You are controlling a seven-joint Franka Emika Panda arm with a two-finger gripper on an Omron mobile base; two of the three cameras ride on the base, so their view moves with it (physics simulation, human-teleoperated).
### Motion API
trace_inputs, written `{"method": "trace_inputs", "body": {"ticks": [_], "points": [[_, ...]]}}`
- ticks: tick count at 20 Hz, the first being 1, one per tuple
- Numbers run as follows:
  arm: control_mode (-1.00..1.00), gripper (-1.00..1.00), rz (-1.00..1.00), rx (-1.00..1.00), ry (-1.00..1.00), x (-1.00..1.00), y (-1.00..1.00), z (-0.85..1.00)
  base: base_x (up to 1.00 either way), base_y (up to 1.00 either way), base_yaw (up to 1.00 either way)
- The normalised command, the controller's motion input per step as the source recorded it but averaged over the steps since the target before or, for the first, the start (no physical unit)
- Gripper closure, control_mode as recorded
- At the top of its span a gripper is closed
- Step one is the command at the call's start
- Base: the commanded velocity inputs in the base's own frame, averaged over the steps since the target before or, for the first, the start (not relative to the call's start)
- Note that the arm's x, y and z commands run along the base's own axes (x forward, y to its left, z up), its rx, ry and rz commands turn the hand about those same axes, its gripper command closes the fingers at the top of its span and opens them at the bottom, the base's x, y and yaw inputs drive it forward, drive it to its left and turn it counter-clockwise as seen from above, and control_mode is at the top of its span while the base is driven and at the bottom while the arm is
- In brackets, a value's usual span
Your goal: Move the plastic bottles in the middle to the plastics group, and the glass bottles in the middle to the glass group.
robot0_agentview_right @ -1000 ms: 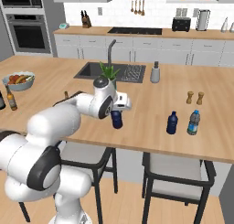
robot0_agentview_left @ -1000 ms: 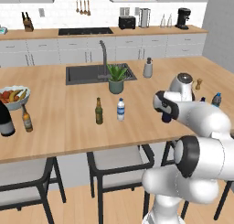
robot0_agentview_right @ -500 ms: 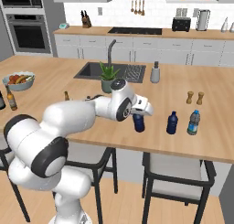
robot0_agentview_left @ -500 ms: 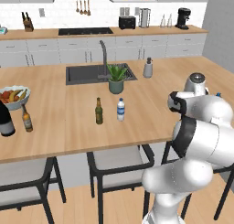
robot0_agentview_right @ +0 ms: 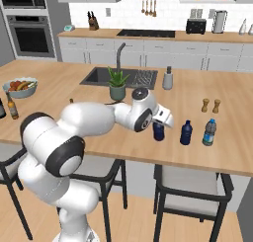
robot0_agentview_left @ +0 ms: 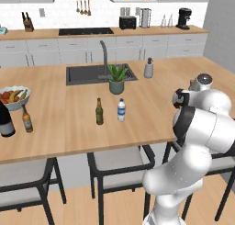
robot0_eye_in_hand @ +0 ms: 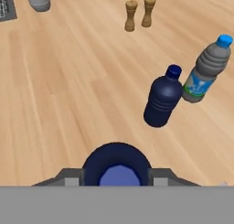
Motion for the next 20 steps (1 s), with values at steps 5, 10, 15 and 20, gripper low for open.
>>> {"method": "trace_inputs", "body": {"ticks": [5, 10, 15, 20], "points": [[-1.00, 1.00, -0.10, 0.10, 0.00, 0.32, -0.18, -0.17, 0.00, 0.00, 0.00], [-1.00, 1.00, -0.08, 0.04, 0.00, 0.18, -0.12, -0.34, 0.00, 0.00, 0.00], [-1.00, -1.00, -0.09, 0.00, 0.02, 0.08, 0.04, -0.53, 0.00, 0.00, 0.00], [-1.00, -1.00, -0.01, 0.00, 0.01, 0.24, -0.01, -0.34, 0.00, 0.00, 0.00]]}}
